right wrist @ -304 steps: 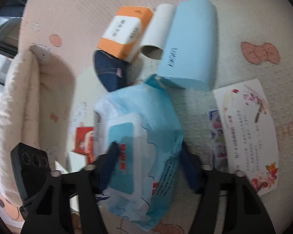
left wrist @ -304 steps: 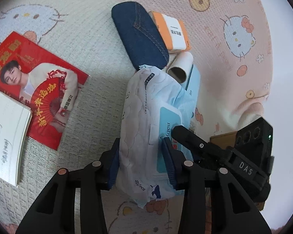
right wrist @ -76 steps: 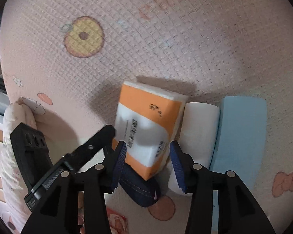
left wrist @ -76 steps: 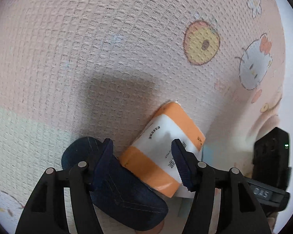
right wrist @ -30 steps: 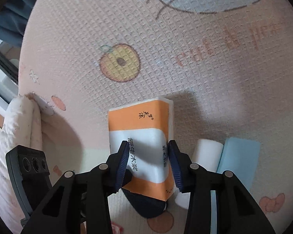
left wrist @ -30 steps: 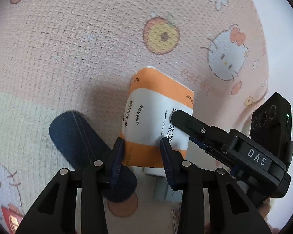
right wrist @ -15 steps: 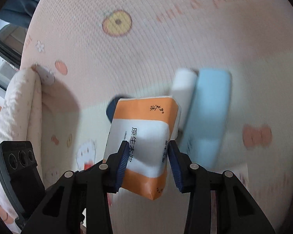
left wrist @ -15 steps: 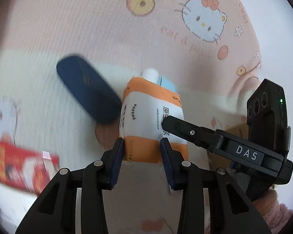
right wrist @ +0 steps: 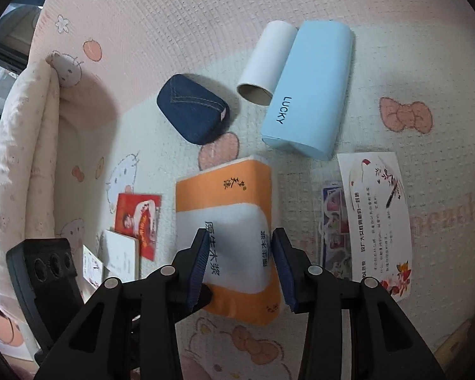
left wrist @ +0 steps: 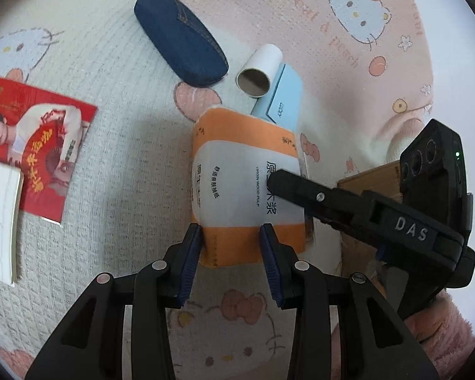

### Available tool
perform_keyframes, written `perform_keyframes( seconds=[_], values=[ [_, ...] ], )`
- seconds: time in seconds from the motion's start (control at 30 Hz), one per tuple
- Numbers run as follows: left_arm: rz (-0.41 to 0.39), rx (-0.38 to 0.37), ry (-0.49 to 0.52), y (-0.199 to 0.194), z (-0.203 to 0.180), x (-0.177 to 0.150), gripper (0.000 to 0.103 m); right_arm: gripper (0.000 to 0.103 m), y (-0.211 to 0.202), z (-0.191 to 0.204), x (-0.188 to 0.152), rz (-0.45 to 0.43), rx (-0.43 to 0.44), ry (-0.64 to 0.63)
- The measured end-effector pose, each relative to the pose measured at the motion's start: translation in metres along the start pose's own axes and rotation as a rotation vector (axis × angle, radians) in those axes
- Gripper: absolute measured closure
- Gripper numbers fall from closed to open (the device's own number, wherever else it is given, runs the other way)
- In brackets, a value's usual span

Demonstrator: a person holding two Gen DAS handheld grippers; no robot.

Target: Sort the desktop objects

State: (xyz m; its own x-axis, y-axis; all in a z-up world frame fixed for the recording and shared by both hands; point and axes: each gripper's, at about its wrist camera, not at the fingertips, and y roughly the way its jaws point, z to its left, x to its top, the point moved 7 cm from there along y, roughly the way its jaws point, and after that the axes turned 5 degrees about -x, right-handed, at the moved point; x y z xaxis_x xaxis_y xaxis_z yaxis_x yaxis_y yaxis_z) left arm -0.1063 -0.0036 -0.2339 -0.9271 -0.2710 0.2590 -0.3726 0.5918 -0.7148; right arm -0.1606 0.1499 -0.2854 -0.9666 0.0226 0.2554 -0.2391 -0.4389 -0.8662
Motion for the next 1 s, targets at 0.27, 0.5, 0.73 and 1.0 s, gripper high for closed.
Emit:
perform_keyframes(
  seconds=[0.27,0.5,0.73,1.0],
  values=[
    [-0.016,0.008,0.002,-0.006,-0.001,0.006,0.057,0.052,0.008,-0.003,0.000,0.036,0.029,0.057],
    [-0.016,-0.008,0.016,-0.008,-0.001,0.019,0.049,0.052,0.006,-0.007,0.001,0.048,0.051,0.111],
    [0.008,-0.059,-0.066,0.005,0.016,0.027,0.049,0.052,0.015,-0.014,0.001,0.061,0.086,0.189],
    [-0.003,-0.057,-0.025,0.004,0.006,0.029,0.061,0.053,0.017,-0.013,0.004,0.051,0.099,0.212]
  ],
)
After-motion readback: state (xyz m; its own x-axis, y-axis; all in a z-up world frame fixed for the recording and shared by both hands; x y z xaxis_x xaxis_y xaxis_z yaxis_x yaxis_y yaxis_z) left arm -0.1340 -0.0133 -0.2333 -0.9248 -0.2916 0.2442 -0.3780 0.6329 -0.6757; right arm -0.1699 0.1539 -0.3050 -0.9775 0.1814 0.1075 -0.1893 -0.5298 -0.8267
